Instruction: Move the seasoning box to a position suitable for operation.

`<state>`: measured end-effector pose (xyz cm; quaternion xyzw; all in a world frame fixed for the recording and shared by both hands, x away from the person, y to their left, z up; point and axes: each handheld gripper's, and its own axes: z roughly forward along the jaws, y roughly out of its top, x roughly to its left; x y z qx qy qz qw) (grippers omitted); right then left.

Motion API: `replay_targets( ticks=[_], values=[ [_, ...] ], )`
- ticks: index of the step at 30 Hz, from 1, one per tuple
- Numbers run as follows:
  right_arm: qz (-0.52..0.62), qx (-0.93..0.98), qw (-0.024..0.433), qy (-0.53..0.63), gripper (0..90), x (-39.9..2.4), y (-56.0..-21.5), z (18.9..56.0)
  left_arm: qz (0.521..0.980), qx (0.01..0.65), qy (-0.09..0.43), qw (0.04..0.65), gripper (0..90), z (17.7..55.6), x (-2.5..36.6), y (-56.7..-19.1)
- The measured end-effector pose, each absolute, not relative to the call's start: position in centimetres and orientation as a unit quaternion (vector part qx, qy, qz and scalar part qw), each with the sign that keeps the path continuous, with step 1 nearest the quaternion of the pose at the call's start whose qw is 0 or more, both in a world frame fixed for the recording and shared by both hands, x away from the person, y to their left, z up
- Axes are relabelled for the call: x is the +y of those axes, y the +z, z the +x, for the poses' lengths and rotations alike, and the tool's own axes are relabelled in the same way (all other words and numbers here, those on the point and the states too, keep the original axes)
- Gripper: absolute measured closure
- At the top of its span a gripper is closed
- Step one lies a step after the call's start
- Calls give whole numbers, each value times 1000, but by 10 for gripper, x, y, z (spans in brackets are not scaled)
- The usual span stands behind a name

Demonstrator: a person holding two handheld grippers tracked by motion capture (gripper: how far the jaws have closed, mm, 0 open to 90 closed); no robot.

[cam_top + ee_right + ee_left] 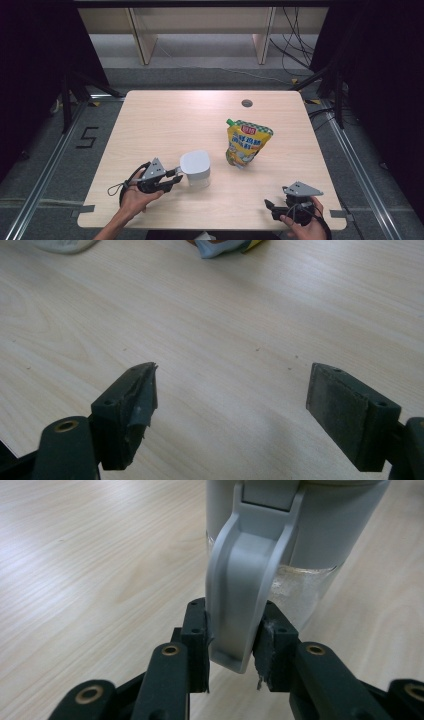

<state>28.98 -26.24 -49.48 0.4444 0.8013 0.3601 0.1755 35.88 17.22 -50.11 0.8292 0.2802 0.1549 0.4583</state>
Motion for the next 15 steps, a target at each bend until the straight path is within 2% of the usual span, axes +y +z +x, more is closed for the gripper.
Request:
replay_targets(
  ticks=[9, 15],
  values=[
    [440, 804, 184, 356, 217, -264, -495, 290, 846, 228, 122, 467, 690, 346, 162, -501],
    [442, 805, 169, 359, 220, -262, -493, 290, 849, 202, 114, 475, 690, 348, 158, -502]
  ],
)
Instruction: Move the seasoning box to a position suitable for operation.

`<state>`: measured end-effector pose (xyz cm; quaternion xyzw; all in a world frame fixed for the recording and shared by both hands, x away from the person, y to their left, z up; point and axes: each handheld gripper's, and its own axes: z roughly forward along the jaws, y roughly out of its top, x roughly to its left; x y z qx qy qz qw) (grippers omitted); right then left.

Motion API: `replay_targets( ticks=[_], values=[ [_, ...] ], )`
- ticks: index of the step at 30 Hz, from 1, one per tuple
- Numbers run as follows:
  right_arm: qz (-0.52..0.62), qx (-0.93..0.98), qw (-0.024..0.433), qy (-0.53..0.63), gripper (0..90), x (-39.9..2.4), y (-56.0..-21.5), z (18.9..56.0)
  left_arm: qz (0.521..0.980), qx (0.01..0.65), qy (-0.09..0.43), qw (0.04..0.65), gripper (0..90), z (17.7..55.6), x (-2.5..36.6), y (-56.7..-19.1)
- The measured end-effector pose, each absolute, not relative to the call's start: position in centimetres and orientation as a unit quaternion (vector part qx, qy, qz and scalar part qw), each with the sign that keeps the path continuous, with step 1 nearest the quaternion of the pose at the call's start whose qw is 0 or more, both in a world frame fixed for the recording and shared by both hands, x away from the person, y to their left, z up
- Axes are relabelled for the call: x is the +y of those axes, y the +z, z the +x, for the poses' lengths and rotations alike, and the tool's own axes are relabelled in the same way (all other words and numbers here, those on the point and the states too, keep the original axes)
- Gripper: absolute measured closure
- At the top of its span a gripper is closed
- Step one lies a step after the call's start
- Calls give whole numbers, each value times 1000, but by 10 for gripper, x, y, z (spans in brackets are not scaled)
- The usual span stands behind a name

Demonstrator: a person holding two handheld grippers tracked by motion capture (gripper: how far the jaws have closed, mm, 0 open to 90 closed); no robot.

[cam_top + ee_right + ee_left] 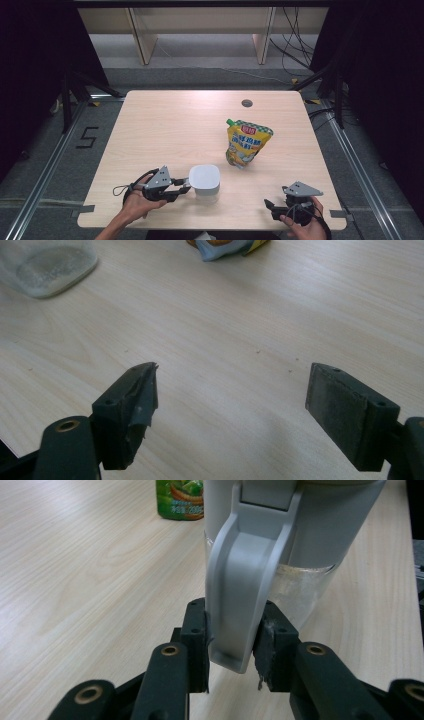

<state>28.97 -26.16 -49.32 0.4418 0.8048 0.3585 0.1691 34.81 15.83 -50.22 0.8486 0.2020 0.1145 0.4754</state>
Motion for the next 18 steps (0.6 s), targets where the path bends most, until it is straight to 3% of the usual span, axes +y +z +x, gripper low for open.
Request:
replay_targets(
  ticks=[8, 12, 16, 18],
  values=[
    [433, 805, 184, 362, 221, -261, -495, 291, 844, 209, 94, 484, 677, 351, 155, -503],
    [450, 798, 174, 360, 221, -260, -492, 287, 849, 213, 84, 476, 467, 347, 155, -501],
    [423, 807, 186, 367, 218, -264, -494, 291, 845, 219, 93, 479, 352, 342, 158, -494],
    [440, 801, 176, 367, 218, -263, -493, 289, 843, 225, 94, 480, 336, 340, 159, -488]
  ],
)
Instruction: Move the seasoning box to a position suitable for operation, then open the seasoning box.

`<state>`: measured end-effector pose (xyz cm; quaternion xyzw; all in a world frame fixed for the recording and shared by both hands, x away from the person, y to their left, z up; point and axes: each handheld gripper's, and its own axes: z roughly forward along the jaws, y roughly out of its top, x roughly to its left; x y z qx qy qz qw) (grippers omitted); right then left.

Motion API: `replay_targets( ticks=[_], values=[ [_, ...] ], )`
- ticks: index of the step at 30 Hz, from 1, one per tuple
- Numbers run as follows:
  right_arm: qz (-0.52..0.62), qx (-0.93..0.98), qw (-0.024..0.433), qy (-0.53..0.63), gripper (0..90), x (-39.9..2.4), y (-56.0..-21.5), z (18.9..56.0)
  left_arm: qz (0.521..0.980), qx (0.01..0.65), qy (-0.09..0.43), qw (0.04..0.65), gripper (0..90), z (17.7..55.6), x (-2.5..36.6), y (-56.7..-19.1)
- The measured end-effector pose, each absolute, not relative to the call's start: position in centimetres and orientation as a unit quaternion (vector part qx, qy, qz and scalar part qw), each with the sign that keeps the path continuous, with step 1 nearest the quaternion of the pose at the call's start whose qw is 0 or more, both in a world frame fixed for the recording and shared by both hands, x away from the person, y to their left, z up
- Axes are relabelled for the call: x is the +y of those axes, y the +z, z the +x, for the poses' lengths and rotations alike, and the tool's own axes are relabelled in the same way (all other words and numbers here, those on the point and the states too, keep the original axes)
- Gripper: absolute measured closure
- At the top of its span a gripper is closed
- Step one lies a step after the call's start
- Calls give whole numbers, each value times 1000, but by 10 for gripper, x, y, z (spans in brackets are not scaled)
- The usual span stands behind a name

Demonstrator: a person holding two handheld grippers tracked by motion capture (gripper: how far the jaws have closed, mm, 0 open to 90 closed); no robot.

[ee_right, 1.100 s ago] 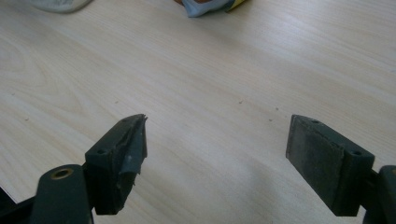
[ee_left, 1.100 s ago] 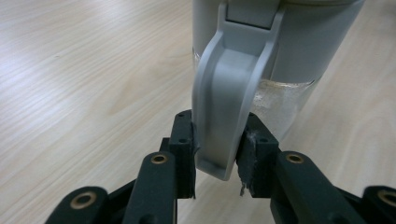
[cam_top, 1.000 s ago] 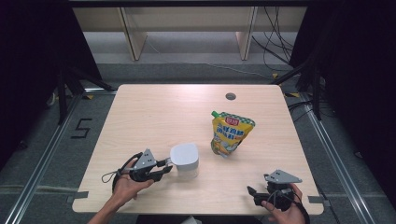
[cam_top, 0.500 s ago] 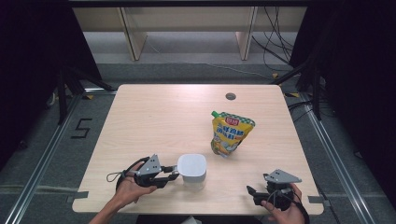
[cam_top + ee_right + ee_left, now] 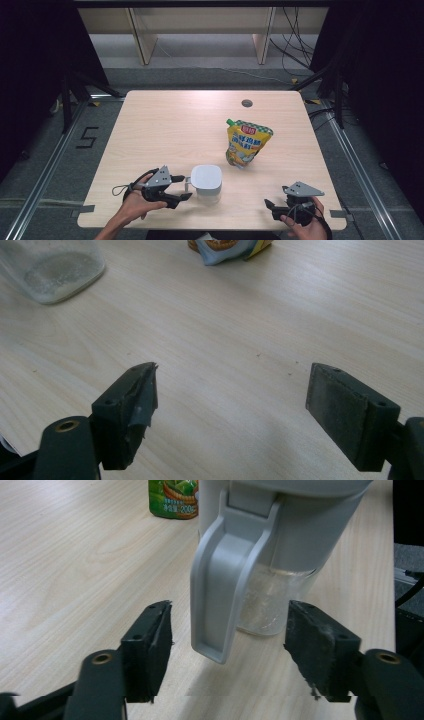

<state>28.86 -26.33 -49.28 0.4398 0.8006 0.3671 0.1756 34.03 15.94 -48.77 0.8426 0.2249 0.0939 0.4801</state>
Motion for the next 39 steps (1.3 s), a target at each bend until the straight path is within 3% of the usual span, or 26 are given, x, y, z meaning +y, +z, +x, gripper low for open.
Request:
replay_targets(
  ticks=[6, 14, 16, 21, 25, 33, 39],
  values=[
    [433, 807, 171, 365, 219, -267, -494, 291, 829, 249, 100, 491, 313, 339, 167, -474],
    [438, 803, 174, 365, 221, -265, -494, 290, 813, 265, 105, 508, 368, 336, 173, -459],
    [439, 803, 182, 360, 220, -264, -493, 289, 813, 261, 108, 510, 431, 336, 174, -456],
    [429, 811, 182, 354, 217, -263, -495, 289, 792, 277, 117, 531, 687, 337, 175, -447],
    [427, 809, 189, 358, 162, -264, -497, 290, 783, 281, 126, 540, 834, 344, 173, -445],
    [418, 807, 186, 373, 202, -254, -493, 290, 780, 281, 109, 549, 890, 346, 160, -444],
    [406, 813, 183, 375, 325, -246, -493, 290, 783, 262, 115, 552, 890, 344, 152, -436]
  ],
)
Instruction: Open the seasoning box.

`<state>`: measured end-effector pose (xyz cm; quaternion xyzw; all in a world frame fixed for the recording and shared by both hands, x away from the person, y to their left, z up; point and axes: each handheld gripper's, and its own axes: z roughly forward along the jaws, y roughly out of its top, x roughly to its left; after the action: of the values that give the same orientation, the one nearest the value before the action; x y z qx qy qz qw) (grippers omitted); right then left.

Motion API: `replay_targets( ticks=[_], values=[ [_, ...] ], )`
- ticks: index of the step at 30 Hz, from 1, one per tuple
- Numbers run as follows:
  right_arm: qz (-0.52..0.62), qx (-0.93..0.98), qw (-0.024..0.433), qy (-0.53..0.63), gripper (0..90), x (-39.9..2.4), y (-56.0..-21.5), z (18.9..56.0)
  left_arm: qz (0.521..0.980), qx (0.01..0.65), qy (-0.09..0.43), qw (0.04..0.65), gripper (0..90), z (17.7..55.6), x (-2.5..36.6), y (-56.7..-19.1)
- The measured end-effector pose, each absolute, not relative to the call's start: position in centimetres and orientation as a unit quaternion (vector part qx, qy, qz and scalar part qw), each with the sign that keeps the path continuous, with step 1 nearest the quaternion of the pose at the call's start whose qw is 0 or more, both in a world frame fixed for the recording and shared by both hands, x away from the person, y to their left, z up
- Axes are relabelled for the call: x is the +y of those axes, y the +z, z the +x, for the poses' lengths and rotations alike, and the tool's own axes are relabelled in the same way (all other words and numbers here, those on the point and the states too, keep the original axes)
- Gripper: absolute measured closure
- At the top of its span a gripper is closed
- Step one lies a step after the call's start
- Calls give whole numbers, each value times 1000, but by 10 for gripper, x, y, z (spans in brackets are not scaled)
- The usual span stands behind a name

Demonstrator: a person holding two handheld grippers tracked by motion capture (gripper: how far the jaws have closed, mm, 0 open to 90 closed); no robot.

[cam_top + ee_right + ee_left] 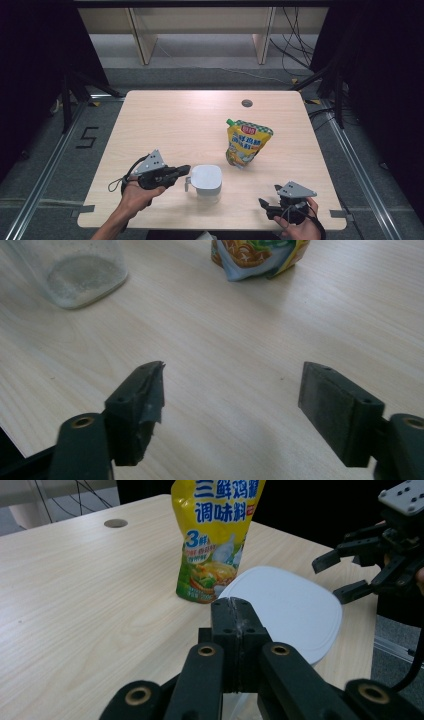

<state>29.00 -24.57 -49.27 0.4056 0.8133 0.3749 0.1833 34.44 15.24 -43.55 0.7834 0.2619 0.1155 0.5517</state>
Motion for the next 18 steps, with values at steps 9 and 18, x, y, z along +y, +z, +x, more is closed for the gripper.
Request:
replay_targets(
  ticks=[9, 18],
  values=[
    [389, 807, 199, 396, 477, -241, -487, 290, 787, 253, 110, 552, 890, 344, 144, -435],
    [365, 802, 219, 420, 586, -237, -481, 291, 790, 252, 109, 548, 890, 343, 143, -441]
  ],
)
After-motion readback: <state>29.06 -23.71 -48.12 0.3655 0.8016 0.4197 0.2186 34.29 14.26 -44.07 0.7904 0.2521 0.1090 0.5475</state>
